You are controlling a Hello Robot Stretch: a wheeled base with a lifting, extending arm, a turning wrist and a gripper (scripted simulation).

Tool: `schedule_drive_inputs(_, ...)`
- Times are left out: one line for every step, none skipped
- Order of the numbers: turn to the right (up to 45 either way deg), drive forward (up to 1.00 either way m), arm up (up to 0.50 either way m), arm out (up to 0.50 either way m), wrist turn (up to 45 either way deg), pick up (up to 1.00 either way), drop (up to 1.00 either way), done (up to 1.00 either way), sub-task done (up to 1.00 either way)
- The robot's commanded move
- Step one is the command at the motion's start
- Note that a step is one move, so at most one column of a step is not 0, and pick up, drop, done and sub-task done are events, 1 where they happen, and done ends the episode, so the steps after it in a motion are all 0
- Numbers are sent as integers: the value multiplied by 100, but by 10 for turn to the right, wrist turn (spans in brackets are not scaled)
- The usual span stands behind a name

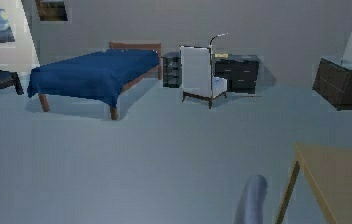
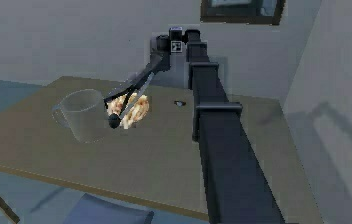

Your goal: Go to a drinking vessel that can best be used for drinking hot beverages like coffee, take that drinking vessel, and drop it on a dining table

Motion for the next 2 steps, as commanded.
schedule_drive_inputs(0, 0, 0, 0, 450, 0, 0, 0, 0)
schedule_drive_inputs(0, 0, 0, 0, 450, 0, 0, 0, 0)
